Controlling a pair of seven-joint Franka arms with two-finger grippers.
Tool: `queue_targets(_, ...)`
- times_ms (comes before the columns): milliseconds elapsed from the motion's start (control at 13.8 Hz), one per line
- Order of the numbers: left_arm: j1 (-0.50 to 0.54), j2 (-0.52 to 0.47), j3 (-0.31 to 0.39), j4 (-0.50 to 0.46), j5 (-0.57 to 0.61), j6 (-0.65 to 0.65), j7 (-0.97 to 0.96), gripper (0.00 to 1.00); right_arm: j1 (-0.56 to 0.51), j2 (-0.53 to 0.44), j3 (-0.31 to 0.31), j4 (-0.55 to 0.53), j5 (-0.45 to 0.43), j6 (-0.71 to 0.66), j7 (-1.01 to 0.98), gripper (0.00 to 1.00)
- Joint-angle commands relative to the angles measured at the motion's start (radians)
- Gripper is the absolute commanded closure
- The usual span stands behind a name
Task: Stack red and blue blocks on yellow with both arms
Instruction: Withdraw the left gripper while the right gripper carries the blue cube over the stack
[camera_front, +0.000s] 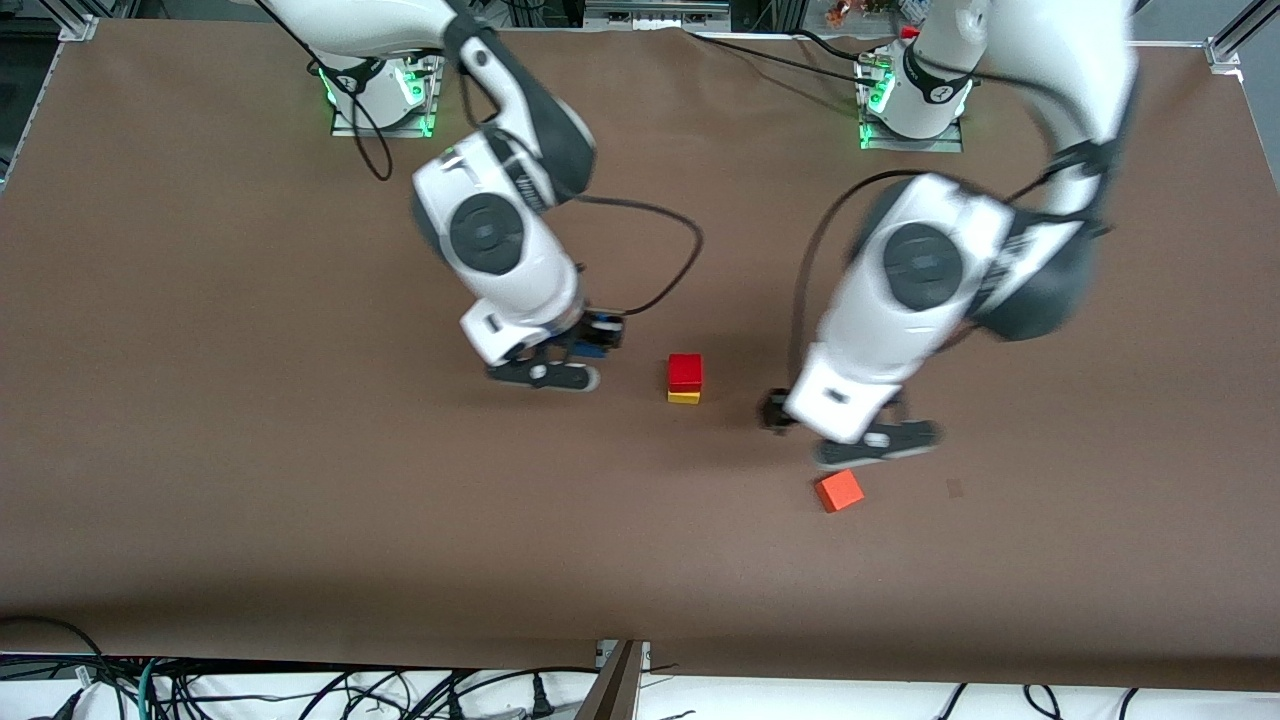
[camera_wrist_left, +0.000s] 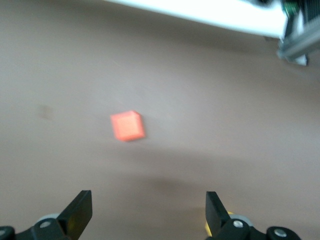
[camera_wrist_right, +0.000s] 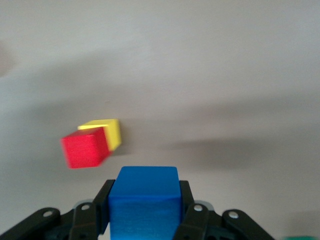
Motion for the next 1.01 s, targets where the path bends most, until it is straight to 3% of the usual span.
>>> queue_targets(0,0.137,-0.081,-0.016,-0.023,-0.033,-0.068,0.214,0.0,0.089,0.097,-0.015,0.095,-0.006,0.067,0.14,0.5)
queue_targets(435,0.395,-0.173,-0.014,-0.024,-0.037,-0.202,0.521,0.0,0.146,0.132,-0.015,0.116,-0.081,0.13,0.198,0.5)
queue_targets(725,0.406,-0.175,-0.014,-0.024,-0.039,-0.23,0.54,0.0,0.149,0.187,-0.015,0.197,-0.208,0.134,0.163,0.49)
queue_targets(942,0.406,-0.182,-0.014,-0.024,-0.059,-0.271,0.535,0.0,0.147,0.24,-0.015,0.265,-0.21,0.162,0.108,0.49)
